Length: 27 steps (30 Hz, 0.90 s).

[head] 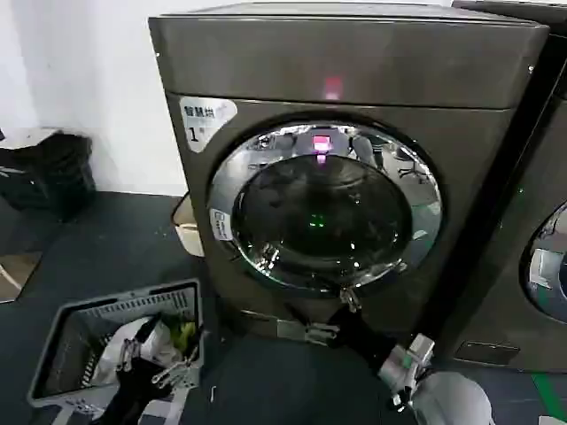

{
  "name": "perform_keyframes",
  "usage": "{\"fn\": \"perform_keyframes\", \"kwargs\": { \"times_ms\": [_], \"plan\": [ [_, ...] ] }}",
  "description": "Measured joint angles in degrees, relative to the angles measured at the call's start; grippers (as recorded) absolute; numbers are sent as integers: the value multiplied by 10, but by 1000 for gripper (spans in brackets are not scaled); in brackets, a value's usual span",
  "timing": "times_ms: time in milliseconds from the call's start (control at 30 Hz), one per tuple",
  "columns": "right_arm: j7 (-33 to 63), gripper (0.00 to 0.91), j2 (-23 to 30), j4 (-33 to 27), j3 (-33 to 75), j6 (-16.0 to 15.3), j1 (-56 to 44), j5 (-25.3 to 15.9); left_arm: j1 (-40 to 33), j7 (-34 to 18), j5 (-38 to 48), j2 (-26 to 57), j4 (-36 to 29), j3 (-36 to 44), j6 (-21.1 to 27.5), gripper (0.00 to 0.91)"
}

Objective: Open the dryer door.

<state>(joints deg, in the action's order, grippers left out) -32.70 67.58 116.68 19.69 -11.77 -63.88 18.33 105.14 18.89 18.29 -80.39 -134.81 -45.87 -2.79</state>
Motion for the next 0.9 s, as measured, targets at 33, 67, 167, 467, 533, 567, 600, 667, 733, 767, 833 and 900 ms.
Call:
{"fn": "perform_keyframes", "kwargs": {
  "times_ms": [33, 67, 167, 467, 533, 567, 600, 667, 733, 767, 833, 900],
  "plan": [
    [0, 907, -4, -7, -4, 3, 8, 1, 0, 2, 0, 0, 0, 0, 1, 907],
    [1, 907, -8, -17, -9, 5, 18, 4, 0, 4, 0, 0, 0, 0, 3, 907],
    [6, 907, -13, -44, -24, 5, 48, 11, -1, 5, 3, 0, 0, 0, 9, 907],
    [29, 907, -15, -117, -85, 3, 149, 24, 3, 20, 2, -2, -7, -1, 28, 907],
    [34, 907, -9, -133, -101, 6, 168, 27, 3, 20, 6, -2, -6, -2, 29, 907],
    [35, 907, -5, -141, -109, 6, 178, 28, 2, 21, 5, -3, -5, -3, 29, 907],
    [36, 907, -1, -148, -118, 6, 189, 28, 2, 21, 4, -3, -4, -3, 29, 907],
    [33, 907, 12, -166, -134, 7, 211, 27, 2, 21, 3, -4, -4, -4, 31, 907],
    [33, 907, 24, -180, -148, 9, 229, 27, 2, 21, 2, -4, -3, -5, 32, 907],
    [33, 907, 30, -187, -156, 7, 237, 26, 2, 21, 1, -4, -2, -5, 33, 907],
    [33, 907, 43, -202, -167, 7, 252, 26, 1, 21, 0, -5, -1, -5, 33, 907],
    [34, 907, 54, -215, -176, 7, 264, 25, 1, 20, -2, -7, -1, -6, 36, 907]
  ]
}}
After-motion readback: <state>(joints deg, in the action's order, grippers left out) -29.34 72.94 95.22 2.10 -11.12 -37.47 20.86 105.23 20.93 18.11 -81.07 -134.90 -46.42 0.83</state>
